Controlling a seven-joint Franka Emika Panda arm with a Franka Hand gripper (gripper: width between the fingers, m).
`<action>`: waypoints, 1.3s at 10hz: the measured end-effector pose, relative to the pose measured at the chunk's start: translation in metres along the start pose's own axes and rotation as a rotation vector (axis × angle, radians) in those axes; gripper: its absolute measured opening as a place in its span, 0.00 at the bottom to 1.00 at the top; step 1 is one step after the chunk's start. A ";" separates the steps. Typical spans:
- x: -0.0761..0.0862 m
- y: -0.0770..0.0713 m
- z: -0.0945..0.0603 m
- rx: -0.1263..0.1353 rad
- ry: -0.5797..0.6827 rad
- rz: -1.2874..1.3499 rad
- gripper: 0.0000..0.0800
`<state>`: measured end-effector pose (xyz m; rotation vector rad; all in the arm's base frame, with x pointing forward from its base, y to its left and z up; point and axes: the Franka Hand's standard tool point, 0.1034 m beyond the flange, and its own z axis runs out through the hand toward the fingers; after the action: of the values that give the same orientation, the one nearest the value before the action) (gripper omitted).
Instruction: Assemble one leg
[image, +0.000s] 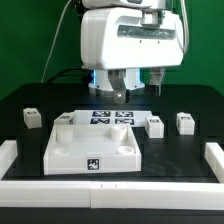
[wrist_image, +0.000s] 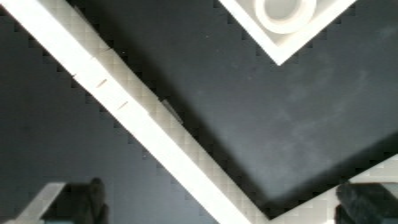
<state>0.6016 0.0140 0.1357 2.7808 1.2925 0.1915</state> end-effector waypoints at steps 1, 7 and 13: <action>0.000 0.000 0.000 0.000 0.000 0.000 0.81; -0.001 -0.001 0.002 0.003 -0.002 -0.002 0.81; -0.041 -0.030 0.034 0.107 -0.058 -0.477 0.81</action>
Offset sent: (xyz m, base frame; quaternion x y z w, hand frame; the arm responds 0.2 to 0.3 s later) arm 0.0000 0.0000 0.0000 0.0000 0.0000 0.0000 1.0000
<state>0.5578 0.0013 0.0954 2.4364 1.9443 0.0128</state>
